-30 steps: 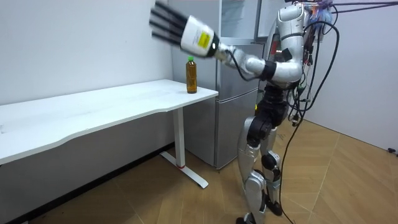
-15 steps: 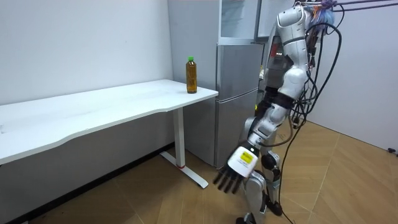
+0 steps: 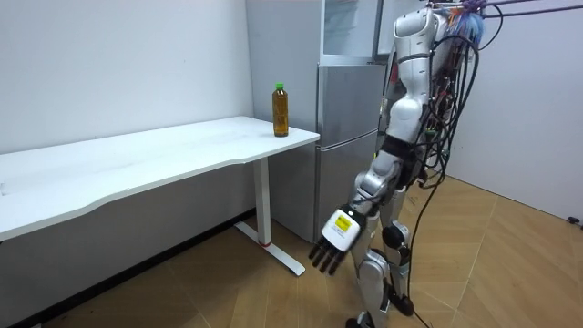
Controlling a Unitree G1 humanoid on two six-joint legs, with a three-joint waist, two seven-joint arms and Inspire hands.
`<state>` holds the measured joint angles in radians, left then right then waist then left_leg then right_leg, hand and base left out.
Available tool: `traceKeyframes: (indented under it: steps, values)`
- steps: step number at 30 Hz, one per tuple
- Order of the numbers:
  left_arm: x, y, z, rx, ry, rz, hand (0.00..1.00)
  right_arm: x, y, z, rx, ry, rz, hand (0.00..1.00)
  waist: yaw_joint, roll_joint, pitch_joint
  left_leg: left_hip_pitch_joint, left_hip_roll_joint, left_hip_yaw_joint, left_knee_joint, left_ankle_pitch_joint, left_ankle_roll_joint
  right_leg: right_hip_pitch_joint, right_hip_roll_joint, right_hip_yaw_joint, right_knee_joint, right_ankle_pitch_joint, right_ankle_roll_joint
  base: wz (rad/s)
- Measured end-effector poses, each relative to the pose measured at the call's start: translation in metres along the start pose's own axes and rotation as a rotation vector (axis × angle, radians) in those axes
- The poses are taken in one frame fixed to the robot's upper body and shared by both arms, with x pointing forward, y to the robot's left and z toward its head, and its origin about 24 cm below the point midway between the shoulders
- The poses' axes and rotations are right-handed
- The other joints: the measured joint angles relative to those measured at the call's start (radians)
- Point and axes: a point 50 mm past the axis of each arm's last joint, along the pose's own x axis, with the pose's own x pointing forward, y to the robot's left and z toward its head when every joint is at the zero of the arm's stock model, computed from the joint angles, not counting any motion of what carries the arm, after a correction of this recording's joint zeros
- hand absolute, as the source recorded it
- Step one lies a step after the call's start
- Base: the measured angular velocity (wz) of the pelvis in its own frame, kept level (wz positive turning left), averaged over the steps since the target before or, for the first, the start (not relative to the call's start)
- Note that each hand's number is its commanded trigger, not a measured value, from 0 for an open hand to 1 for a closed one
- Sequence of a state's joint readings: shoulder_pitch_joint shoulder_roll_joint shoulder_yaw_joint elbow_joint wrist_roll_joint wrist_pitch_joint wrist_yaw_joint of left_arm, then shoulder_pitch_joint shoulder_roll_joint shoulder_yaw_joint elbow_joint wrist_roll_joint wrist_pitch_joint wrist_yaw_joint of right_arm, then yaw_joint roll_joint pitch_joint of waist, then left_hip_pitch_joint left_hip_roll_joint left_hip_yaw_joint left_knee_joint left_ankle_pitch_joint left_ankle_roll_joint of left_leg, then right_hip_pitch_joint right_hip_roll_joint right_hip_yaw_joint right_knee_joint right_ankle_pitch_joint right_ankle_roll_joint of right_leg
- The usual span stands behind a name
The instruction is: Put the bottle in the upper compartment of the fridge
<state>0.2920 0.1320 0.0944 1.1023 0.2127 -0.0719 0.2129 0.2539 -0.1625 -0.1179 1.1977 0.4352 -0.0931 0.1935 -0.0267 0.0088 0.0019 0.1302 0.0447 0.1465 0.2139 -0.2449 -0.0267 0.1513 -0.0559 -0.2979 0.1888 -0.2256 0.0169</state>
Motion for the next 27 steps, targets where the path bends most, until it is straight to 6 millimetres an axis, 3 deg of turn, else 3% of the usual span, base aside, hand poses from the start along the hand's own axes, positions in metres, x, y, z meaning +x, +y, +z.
traceKeyframes:
  steps: [4, 10, 15, 21, 27]
  values:
    - [0.005, -0.008, 0.029, 0.05, -0.091, -0.032, 0.0, 0.005, 0.01, 0.009, -0.044, -0.015, -0.008, 0.0, -0.016, -0.005, 0.0014, 0.003, -0.001, 0.006, 0.001, 0.0, 0.0, 0.005, -0.001, 0.006, -0.002, 0.001, 0.002, -0.03]
    - [0.005, -0.012, 0.043, 0.053, -0.146, -0.052, 0.0, 0.007, 0.018, 0.016, -0.1, -0.044, -0.001, 0.0, -0.023, -0.003, 0.0006, 0.003, -0.001, 0.02, -0.002, 0.0, 0.0, -0.009, 0.0, 0.028, 0.003, 0.002, 0.002, -0.1]
    - [0.004, -0.012, 0.038, -0.016, -0.128, -0.068, 0.0, 0.007, 0.02, 0.016, -0.096, -0.052, 0.007, 0.0, -0.017, -0.002, 0.0001, 0.001, 0.001, 0.033, -0.009, 0.0, 0.0, -0.019, 0.003, 0.036, 0.002, 0.002, 0.003, -0.05]
    - [0.002, -0.011, 0.017, -0.159, -0.04, -0.09, 0.0, 0.006, 0.019, 0.013, -0.096, -0.046, 0.004, 0.0, -0.013, -0.001, -0.0004, 0.003, 0.001, 0.033, -0.01, 0.0, 0.0, -0.023, 0.004, 0.035, 0.001, 0.003, 0.002, -0.01]
    - [0.002, -0.011, 0.014, -0.203, -0.037, -0.122, 0.0, 0.007, 0.021, 0.019, -0.105, -0.07, 0.02, 0.0, 0.003, -0.003, 0.0003, 0.001, 0.003, 0.033, -0.009, 0.0, 0.0, -0.024, 0.002, 0.035, 0.016, 0.003, 0.002, 0.0]
